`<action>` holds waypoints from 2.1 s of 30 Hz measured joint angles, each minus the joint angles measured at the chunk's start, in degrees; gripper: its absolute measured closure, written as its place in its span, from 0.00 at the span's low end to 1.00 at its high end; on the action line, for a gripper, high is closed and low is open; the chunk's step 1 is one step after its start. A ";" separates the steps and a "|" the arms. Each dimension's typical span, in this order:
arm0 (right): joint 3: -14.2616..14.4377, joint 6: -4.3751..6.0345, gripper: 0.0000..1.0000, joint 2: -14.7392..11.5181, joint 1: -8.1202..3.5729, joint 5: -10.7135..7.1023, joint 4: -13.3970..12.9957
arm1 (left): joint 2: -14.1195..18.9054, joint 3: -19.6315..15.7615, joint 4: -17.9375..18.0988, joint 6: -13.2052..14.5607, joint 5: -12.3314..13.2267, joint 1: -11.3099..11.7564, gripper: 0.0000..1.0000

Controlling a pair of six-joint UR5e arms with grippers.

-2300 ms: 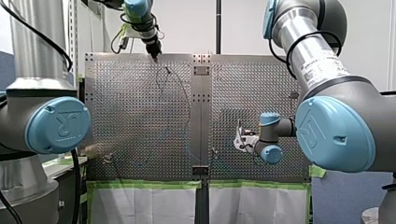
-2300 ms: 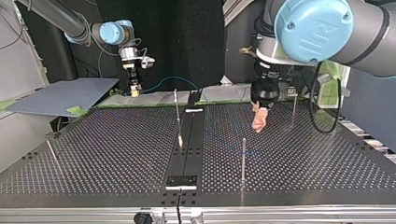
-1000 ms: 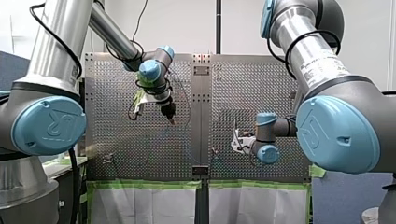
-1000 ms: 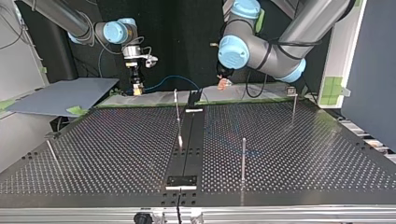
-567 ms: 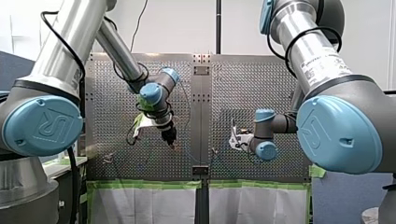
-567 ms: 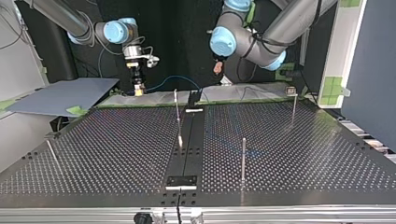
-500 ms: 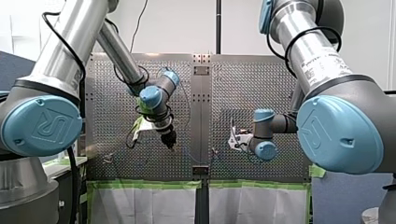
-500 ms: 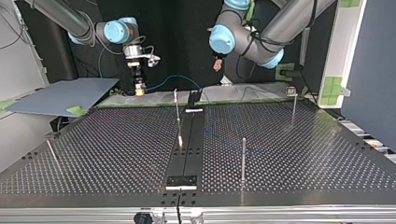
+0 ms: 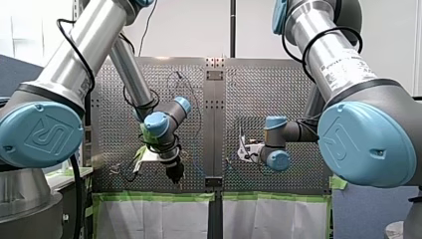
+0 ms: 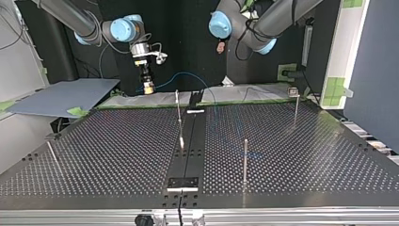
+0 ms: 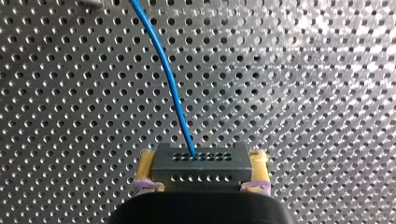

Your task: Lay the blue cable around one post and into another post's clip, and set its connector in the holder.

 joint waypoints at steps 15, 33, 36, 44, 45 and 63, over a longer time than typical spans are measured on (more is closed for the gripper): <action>-0.01 0.19 1.00 -0.03 1.16 0.00 0.05 | -0.36 -6.21 7.65 -0.88 1.31 -0.39 0.00; -0.01 0.58 1.00 -0.05 1.52 0.00 -0.02 | -3.87 -0.36 16.39 -3.19 3.20 -1.41 0.00; -0.01 0.69 1.00 -0.05 1.52 0.00 0.03 | -5.63 1.40 18.15 -3.77 3.14 -1.79 0.00; 0.00 0.91 1.00 -0.06 1.90 0.00 -0.06 | -9.66 5.15 22.17 -4.75 3.81 -2.95 0.00; -0.01 0.93 1.00 -0.06 1.93 0.00 -0.07 | -10.21 5.44 22.80 -4.78 3.88 -3.11 0.00; 0.00 1.76 1.00 -0.04 2.15 0.00 0.03 | -11.26 8.41 32.88 -5.11 2.25 -3.92 0.00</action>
